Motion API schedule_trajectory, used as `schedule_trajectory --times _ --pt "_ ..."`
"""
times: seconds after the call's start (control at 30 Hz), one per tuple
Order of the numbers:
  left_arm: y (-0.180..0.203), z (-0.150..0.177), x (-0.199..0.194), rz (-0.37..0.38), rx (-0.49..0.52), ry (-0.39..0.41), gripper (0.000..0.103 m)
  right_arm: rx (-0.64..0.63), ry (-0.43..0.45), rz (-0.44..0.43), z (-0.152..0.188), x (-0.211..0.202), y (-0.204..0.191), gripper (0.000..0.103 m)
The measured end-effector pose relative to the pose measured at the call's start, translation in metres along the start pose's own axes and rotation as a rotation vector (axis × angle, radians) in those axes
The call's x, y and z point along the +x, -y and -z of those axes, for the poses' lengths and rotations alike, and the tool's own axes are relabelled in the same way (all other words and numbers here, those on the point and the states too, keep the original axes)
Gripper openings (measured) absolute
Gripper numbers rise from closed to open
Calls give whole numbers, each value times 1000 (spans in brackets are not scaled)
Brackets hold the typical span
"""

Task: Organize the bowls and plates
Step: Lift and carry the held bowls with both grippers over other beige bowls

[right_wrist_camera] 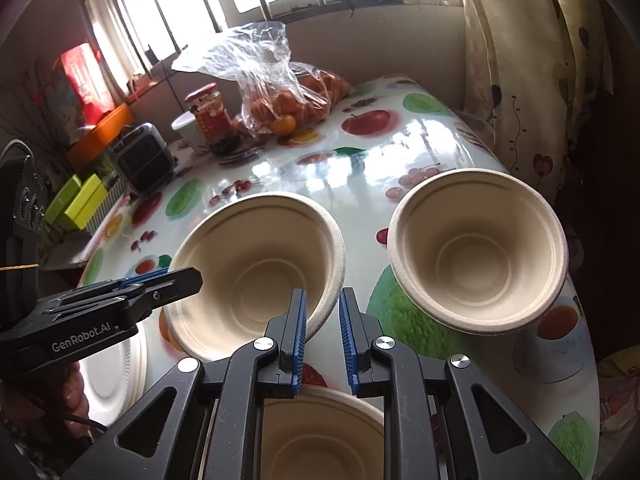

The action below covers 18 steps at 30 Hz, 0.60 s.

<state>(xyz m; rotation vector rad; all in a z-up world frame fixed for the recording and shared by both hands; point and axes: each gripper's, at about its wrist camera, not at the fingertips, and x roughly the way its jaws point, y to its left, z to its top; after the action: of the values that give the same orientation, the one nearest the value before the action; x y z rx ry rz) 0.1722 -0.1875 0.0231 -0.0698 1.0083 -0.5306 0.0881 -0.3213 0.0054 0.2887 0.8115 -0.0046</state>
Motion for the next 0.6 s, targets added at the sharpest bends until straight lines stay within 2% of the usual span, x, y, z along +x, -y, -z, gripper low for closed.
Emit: schedule_trajectory --times 0.6 --pt "26 14 -32 49 57 43 26 19 108 16 15 -60 -1 17"
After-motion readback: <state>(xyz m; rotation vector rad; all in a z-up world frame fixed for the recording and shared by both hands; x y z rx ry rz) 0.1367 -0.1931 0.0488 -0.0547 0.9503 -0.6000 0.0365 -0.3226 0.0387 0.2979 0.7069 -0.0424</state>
